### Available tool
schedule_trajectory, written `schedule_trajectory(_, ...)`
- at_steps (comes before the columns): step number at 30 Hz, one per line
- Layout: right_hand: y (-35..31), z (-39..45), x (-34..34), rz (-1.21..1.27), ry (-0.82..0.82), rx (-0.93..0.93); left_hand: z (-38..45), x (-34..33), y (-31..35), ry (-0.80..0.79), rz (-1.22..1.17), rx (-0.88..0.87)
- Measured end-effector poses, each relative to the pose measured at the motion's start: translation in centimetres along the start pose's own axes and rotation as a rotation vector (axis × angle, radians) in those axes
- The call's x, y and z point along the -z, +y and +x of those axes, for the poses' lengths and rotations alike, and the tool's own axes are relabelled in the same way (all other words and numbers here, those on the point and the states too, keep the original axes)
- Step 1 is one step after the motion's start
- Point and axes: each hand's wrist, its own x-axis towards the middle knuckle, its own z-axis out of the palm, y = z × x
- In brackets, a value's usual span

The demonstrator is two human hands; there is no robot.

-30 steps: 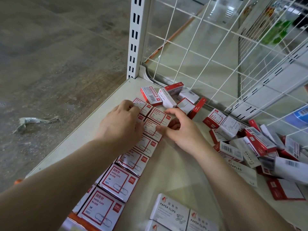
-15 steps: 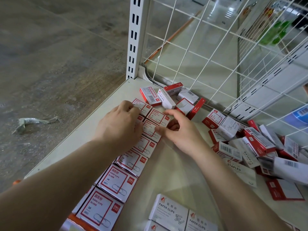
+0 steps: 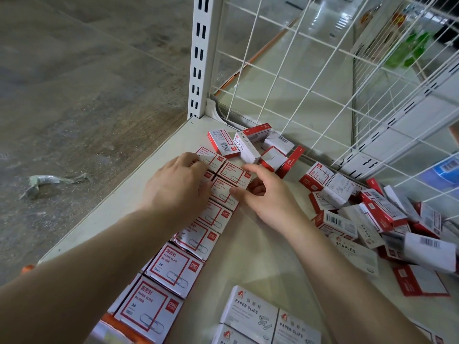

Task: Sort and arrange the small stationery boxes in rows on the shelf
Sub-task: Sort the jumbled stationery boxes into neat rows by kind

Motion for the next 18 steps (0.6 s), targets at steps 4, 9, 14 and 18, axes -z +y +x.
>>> schedule_trajectory(4,-0.1,-0.1,0.2,-0.001,0.005,0.020,0.0,0.0,-0.1,-0.015,0.029,-0.010)
schedule_trajectory(9,-0.4,-0.2,0.1,-0.070,0.077,0.083,-0.2,0.3,0.2,-0.041,0.047,-0.022)
schedule_trajectory(14,-0.2,0.7,0.6,-0.128,0.294,0.071,-0.6,-0.1,1.1,-0.052,0.031,-0.162)
schedule_trajectory(18,-0.4,1.6,0.8,-0.138,0.325,-0.010,-0.6,-0.5,2.0,-0.117,0.075,-0.229)
